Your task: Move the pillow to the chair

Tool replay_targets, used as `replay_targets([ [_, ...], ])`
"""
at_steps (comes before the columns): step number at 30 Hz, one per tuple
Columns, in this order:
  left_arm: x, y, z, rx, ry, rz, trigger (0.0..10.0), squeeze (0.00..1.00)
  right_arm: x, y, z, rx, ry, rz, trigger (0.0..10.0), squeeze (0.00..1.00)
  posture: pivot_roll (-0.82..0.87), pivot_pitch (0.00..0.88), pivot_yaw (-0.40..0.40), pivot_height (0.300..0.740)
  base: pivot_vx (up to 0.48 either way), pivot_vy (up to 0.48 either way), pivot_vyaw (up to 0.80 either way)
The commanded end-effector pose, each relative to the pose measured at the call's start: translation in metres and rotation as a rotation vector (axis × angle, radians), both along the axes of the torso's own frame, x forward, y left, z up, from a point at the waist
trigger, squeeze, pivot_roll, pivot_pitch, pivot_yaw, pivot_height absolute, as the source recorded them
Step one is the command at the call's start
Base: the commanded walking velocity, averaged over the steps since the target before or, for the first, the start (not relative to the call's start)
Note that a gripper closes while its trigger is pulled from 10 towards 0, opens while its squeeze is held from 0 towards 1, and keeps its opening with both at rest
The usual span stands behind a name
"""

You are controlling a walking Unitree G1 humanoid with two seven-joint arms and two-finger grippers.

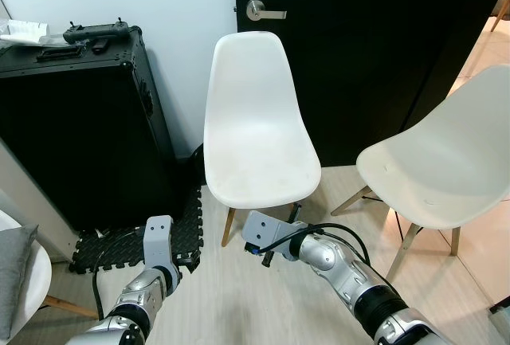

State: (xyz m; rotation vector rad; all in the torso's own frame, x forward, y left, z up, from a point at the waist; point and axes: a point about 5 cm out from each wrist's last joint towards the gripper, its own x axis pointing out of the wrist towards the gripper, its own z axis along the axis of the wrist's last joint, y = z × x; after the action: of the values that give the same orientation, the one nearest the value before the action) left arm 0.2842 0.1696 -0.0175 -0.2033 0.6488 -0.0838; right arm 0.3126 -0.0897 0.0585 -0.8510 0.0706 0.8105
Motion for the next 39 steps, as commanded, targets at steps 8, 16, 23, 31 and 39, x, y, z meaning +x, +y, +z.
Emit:
replay_targets([
  [8,-0.0075,0.0074,-0.0062,0.011,0.039,0.009,10.0,0.00,-0.0005,0.0054,0.0000,0.000,0.000,0.017,10.0,0.00,-0.26,0.035,0.038,0.710,0.000,0.000,0.00],
  [16,-0.0084,0.0073,-0.0070,0.006,0.043,0.011,10.0,0.00,-0.0012,0.0057,-0.0004,0.000,0.000,0.018,10.0,0.00,-0.27,0.036,0.045,0.710,0.000,0.000,0.00],
  [23,-0.0095,0.0080,-0.0078,0.003,0.046,0.010,10.0,0.00,-0.0023,0.0069,-0.0009,0.000,0.000,0.021,10.0,0.00,-0.28,0.041,0.058,0.710,0.000,0.000,0.00],
  [31,-0.0109,0.0089,-0.0087,0.005,0.050,0.004,10.0,0.00,-0.0039,0.0086,-0.0018,0.003,0.000,0.023,10.0,0.00,-0.29,0.039,0.075,0.710,0.000,0.000,0.00],
  [39,-0.0142,0.0104,-0.0111,0.003,0.060,-0.004,10.0,0.00,-0.0072,0.0117,-0.0038,0.009,0.001,0.028,10.0,0.00,-0.32,0.042,0.118,0.710,0.000,0.000,0.00],
])
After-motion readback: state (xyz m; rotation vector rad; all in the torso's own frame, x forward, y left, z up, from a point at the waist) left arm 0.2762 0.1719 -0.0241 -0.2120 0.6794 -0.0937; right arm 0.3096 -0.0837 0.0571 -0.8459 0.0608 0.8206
